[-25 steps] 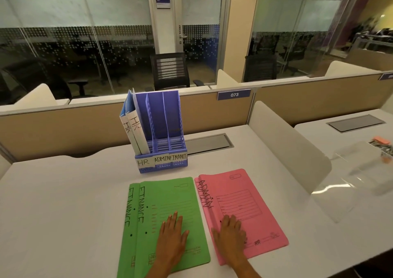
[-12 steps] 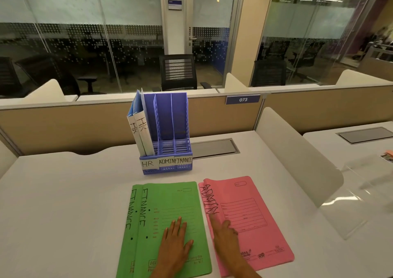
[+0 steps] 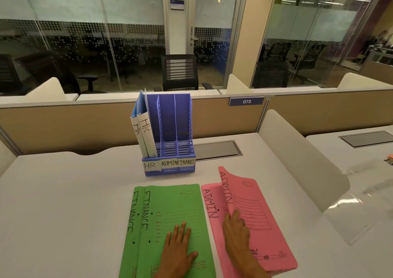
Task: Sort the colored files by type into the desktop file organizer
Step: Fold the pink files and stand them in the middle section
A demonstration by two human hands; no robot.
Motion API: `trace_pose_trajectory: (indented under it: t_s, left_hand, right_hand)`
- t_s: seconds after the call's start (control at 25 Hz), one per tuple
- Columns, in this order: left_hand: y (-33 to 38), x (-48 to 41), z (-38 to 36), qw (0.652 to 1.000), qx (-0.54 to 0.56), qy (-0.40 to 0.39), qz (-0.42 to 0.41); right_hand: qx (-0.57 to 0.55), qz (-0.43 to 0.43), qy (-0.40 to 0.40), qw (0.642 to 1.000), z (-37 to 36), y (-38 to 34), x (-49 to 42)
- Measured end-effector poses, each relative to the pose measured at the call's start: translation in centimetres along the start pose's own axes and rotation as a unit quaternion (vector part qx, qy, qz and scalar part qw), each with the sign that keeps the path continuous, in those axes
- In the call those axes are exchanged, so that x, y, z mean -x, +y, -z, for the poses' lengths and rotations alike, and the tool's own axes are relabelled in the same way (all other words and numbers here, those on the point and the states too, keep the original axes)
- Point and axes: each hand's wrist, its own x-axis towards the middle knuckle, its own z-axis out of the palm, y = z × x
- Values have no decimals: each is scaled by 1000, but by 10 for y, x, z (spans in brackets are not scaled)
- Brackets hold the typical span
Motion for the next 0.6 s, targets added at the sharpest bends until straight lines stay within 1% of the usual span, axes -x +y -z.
trace_pose_trajectory:
  t_s: [0.04,0.16,0.2,0.32,0.4,0.48,0.52,0.6]
  left_hand:
    - [-2,-6,-7,1000,-7,-2,-4]
    - [-3,-15,-1,998,9,-59,25]
    - [0,-17,3,998,24,-58,27]
    - [5,-25,17,995,41,-85,37]
    - [7,-32,21,993,45,-104,42]
    - [9,-36,24,990,43,-128,45]
    - [7,-38,23,988,32,-147,41]
    - [6,-51,28,986,24,-157,49]
  right_hand:
    - [-6,-5,11,1000,9,3,0]
    - [-24,-19,62,998,41,15,-3]
    - [-31,-20,79,996,52,18,-5]
    - [-110,-40,160,980,100,22,-15]
    - [-161,-51,235,957,136,18,-18]
    - [-210,-39,308,927,165,12,-23]
    - [-241,-25,345,907,175,8,-26]
    - [-299,-2,416,859,191,-2,-35]
